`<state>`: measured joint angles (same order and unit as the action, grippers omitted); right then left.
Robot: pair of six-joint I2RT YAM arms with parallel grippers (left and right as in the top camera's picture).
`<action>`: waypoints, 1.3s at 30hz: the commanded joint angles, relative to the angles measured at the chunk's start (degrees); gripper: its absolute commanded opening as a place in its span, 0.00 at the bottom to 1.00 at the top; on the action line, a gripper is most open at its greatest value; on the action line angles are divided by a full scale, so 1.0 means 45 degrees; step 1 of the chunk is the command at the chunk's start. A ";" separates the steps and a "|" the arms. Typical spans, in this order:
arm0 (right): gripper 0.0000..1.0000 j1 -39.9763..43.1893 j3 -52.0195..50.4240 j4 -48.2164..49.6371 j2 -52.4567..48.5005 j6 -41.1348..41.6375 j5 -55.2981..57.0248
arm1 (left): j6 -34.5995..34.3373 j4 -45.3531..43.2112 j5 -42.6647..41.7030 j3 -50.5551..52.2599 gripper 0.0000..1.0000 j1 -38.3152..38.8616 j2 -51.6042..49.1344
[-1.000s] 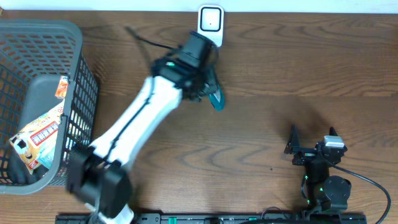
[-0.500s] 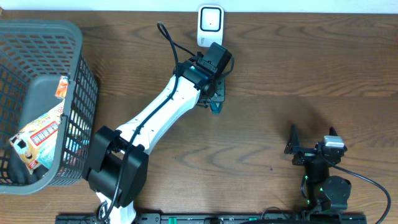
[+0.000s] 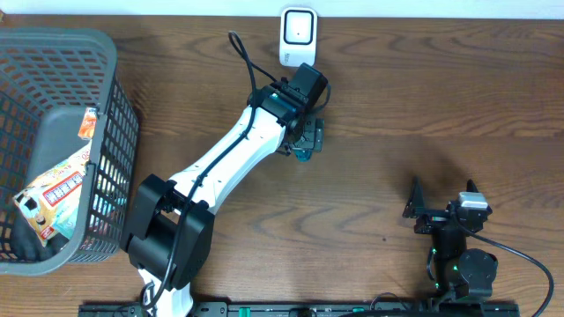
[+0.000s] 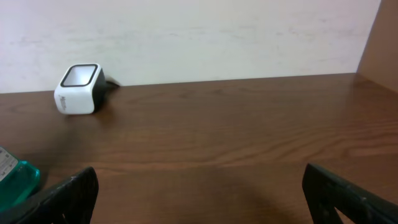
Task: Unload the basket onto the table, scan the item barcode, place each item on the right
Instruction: 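Lift the bottle out and hold it under the white scanner, then place the mouthwash bottle on the table center and release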
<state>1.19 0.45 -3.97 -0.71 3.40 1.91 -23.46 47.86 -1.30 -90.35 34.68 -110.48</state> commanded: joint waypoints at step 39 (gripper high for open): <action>0.99 -0.0112 -0.0029 -0.0024 0.0073 -0.0063 0.0010 | -0.0034 0.2739 0.7121 -0.4255 0.98 -0.3147 0.4692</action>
<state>1.19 0.45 -3.97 -0.69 3.40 1.91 -19.42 59.46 23.57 -106.98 25.80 -95.09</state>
